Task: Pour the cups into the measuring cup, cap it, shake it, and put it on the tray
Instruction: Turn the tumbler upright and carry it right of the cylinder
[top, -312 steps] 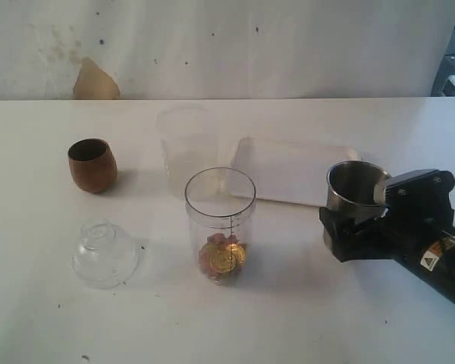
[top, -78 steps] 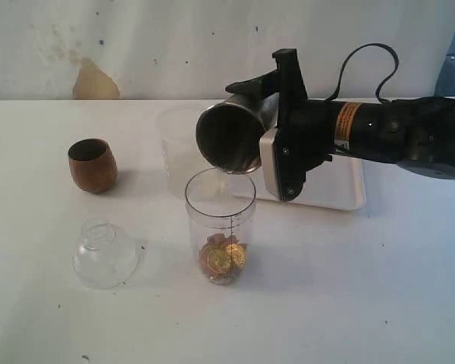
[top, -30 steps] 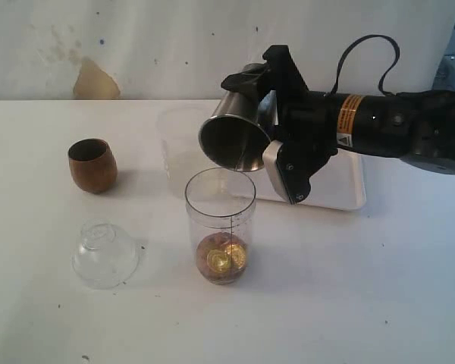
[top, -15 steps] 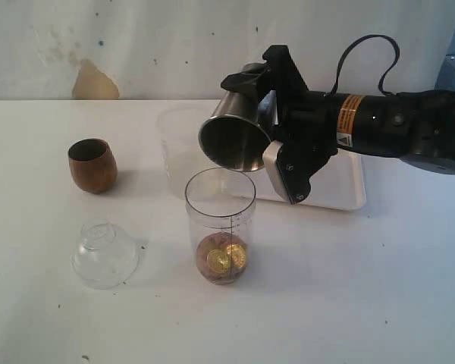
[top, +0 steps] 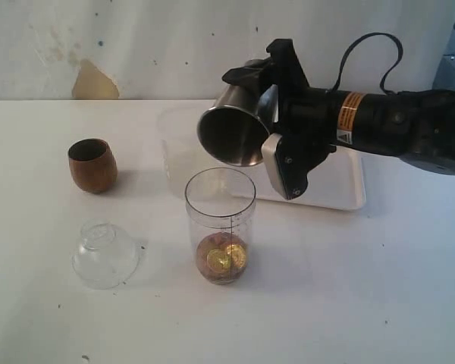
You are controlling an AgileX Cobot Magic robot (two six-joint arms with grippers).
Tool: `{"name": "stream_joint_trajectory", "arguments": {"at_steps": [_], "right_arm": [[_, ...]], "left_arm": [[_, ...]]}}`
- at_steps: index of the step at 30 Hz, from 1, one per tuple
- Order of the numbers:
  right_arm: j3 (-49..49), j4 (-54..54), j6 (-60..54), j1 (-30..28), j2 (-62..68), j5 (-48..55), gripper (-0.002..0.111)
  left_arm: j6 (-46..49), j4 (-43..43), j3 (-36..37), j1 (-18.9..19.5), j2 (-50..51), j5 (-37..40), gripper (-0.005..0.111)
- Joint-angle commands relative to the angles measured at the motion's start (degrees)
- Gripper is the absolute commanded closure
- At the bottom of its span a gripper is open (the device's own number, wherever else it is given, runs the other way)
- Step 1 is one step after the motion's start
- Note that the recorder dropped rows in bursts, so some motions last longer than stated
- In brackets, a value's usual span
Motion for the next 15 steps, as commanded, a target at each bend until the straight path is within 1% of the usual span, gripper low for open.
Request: {"name": "stream_joint_trajectory", "arguments": {"at_steps": [1, 4, 6, 7, 9, 11, 12, 15], "right_arm": [[-0.19, 1.12, 2.44, 0.09, -0.74, -2.10, 0.108], [-0.19, 1.43, 3.93, 0.09, -0.74, -2.10, 0.108], [-0.19, 3.21, 7.93, 0.09, -0.74, -2.48, 0.108], [-0.19, 5.19, 11.78, 0.09, -0.74, -3.04, 0.108], [-0.08, 10.63, 22.16, 0.09, -0.74, -4.44, 0.108], [-0.08, 19.38, 33.06, 0.09, -1.05, -5.12, 0.108], [-0.08, 24.12, 37.78, 0.09, -1.44, -4.83, 0.108], [-0.08, 37.29, 57.02, 0.09, -2.72, -1.80, 0.108]], "left_arm": [[0.00, -0.16, 0.26, 0.00, -0.18, 0.05, 0.105], [0.00, -0.16, 0.26, 0.00, -0.18, 0.05, 0.105], [0.00, -0.16, 0.26, 0.00, -0.18, 0.05, 0.105], [0.00, -0.16, 0.26, 0.00, -0.18, 0.05, 0.105], [0.00, -0.16, 0.26, 0.00, -0.18, 0.05, 0.105], [0.00, -0.16, 0.26, 0.00, -0.18, 0.05, 0.105], [0.00, -0.16, 0.26, 0.00, -0.18, 0.05, 0.105], [0.00, -0.16, 0.26, 0.00, -0.18, 0.05, 0.105]]}}
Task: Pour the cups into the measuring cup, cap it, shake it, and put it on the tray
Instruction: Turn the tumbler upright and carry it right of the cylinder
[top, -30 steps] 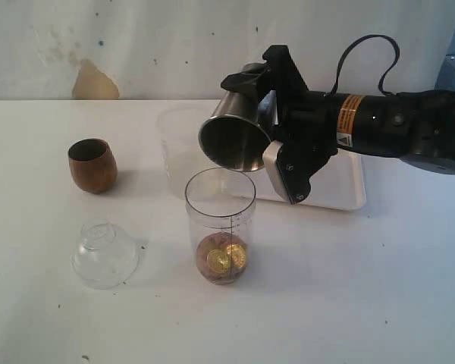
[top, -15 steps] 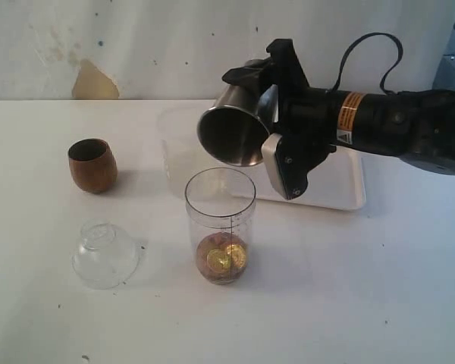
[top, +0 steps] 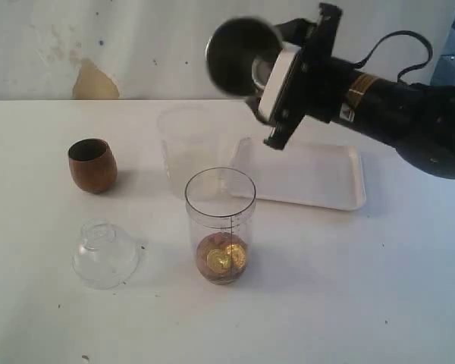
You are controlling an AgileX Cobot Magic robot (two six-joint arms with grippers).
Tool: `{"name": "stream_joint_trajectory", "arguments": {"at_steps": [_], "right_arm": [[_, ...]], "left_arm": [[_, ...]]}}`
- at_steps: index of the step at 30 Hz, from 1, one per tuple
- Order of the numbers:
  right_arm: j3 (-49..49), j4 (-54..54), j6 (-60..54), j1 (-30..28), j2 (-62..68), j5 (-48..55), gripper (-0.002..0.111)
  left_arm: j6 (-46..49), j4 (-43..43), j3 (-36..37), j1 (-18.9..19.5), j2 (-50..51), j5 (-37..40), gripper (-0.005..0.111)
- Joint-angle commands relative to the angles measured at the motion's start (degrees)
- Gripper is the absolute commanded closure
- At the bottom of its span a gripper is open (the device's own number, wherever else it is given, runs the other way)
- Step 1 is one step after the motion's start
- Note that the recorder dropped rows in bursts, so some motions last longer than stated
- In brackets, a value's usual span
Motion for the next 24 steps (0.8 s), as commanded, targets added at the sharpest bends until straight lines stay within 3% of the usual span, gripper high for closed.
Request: {"name": "stream_joint_trajectory", "arguments": {"at_steps": [1, 4, 8, 16, 24], "right_arm": [[-0.08, 19.32, 25.90, 0.09, -2.49, 3.92, 0.108], [-0.08, 21.89, 36.91, -0.03, -3.99, 12.33, 0.108], [0.72, 21.77, 41.16, -0.03, -5.87, 20.01, 0.108], [12.66, 17.56, 51.49, -0.77, -9.29, 8.29, 0.108], [22.64, 11.21, 49.29, -1.13, -8.48, 4.28, 0.108]], "left_arm": [[0.00, -0.16, 0.26, 0.00, -0.18, 0.05, 0.105], [0.00, -0.16, 0.26, 0.00, -0.18, 0.05, 0.105], [0.00, -0.16, 0.26, 0.00, -0.18, 0.05, 0.105], [0.00, -0.16, 0.26, 0.00, -0.18, 0.05, 0.105], [0.00, -0.16, 0.26, 0.00, -0.18, 0.05, 0.105]]}}
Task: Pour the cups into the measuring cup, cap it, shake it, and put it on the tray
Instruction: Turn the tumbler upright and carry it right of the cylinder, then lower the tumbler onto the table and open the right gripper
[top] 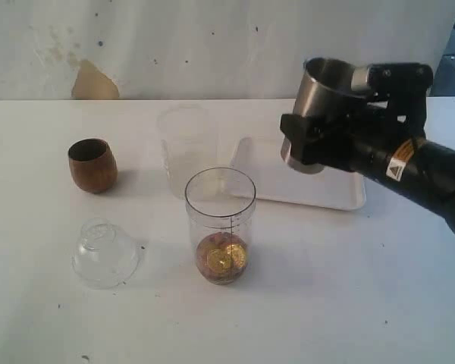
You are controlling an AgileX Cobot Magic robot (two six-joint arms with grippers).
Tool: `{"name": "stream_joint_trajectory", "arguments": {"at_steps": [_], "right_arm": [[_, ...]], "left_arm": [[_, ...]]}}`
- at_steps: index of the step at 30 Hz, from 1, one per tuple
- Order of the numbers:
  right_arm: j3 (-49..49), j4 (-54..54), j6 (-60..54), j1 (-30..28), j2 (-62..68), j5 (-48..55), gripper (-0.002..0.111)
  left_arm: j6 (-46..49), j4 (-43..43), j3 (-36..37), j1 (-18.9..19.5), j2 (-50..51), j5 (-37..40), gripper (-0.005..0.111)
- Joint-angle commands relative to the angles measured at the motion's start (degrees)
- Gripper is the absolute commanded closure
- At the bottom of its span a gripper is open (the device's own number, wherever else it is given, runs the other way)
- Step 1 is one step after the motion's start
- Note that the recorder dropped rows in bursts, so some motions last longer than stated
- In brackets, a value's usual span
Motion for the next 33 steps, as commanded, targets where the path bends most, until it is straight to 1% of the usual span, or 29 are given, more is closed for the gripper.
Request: {"name": "stream_joint_trajectory", "arguments": {"at_steps": [1, 5, 10, 12, 19, 26, 28, 33], "right_arm": [[4.05, -2.44, -1.85, -0.44, 0.35, -3.04, 0.108], [8.17, -1.47, -7.20, -0.44, 2.78, -9.35, 0.108], [12.35, 4.95, -11.75, -0.44, 7.10, -18.61, 0.108], [12.54, 5.35, -11.75, -0.44, 8.81, -18.34, 0.108], [12.63, 1.39, -15.25, -0.44, 13.64, -18.31, 0.108], [12.63, 2.83, -24.00, -0.44, 14.80, -16.85, 0.108], [12.52, 4.92, -23.99, -0.44, 17.25, -17.77, 0.108], [12.52, 5.38, -23.80, -0.44, 22.39, -27.26, 0.108]], "left_arm": [[0.00, -0.16, 0.26, 0.00, -0.18, 0.05, 0.105], [0.00, -0.16, 0.26, 0.00, -0.18, 0.05, 0.105], [0.00, -0.16, 0.26, 0.00, -0.18, 0.05, 0.105], [0.00, -0.16, 0.26, 0.00, -0.18, 0.05, 0.105], [0.00, -0.16, 0.26, 0.00, -0.18, 0.05, 0.105], [0.00, -0.16, 0.26, 0.00, -0.18, 0.05, 0.105], [0.00, -0.16, 0.26, 0.00, -0.18, 0.05, 0.105], [0.00, -0.16, 0.26, 0.00, -0.18, 0.05, 0.105]]}}
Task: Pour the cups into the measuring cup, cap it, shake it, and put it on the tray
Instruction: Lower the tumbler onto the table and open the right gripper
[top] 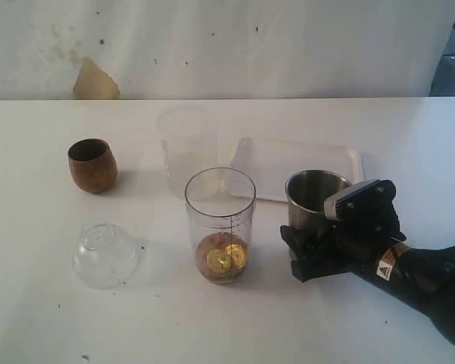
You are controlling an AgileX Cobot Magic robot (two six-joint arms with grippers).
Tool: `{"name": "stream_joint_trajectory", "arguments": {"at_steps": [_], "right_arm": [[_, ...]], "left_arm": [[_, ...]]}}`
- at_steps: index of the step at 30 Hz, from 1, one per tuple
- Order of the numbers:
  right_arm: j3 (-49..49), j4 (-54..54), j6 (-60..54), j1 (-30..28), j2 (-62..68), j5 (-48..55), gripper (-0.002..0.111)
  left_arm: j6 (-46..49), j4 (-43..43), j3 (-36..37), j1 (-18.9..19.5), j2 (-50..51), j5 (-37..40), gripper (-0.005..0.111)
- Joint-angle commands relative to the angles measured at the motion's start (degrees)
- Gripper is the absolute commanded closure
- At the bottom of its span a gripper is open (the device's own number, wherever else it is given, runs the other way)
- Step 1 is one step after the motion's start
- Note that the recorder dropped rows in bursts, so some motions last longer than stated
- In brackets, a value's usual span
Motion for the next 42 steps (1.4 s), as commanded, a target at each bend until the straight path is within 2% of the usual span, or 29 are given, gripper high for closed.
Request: {"name": "stream_joint_trajectory", "arguments": {"at_steps": [1, 2, 3, 4, 5, 8, 10, 12, 14, 42], "right_arm": [[0.17, 0.21, -0.55, -0.44, 1.32, -6.21, 0.107], [0.17, 0.21, -0.55, -0.44, 1.32, -6.38, 0.104], [0.17, 0.21, -0.55, -0.44, 1.32, -6.38, 0.096], [0.17, 0.21, -0.55, -0.44, 1.32, -6.04, 0.086], [0.17, 0.21, -0.55, -0.44, 1.32, -5.88, 0.069], [0.17, 0.32, -0.55, -0.44, 1.32, -5.88, 0.035], [0.17, 0.32, -0.55, -0.44, 1.32, -5.88, 0.019], [0.17, 0.32, -0.55, -0.44, 1.32, -5.67, 0.008], [0.17, 0.32, -0.55, -0.44, 1.32, -5.67, 0.006], [0.17, 0.32, -0.98, -0.44, -7.95, 1.16, 0.006]], "left_arm": [[0.00, -0.16, 0.26, 0.00, -0.18, 0.05, 0.105], [0.00, -0.16, 0.26, 0.00, -0.18, 0.05, 0.105], [0.00, -0.16, 0.26, 0.00, -0.18, 0.05, 0.105], [0.00, -0.16, 0.26, 0.00, -0.18, 0.05, 0.105], [0.00, -0.16, 0.26, 0.00, -0.18, 0.05, 0.105], [0.00, -0.16, 0.26, 0.00, -0.18, 0.05, 0.105], [0.00, -0.16, 0.26, 0.00, -0.18, 0.05, 0.105], [0.00, -0.16, 0.26, 0.00, -0.18, 0.05, 0.105], [0.00, -0.16, 0.26, 0.00, -0.18, 0.05, 0.105], [0.00, -0.16, 0.26, 0.00, -0.18, 0.05, 0.105]]}}
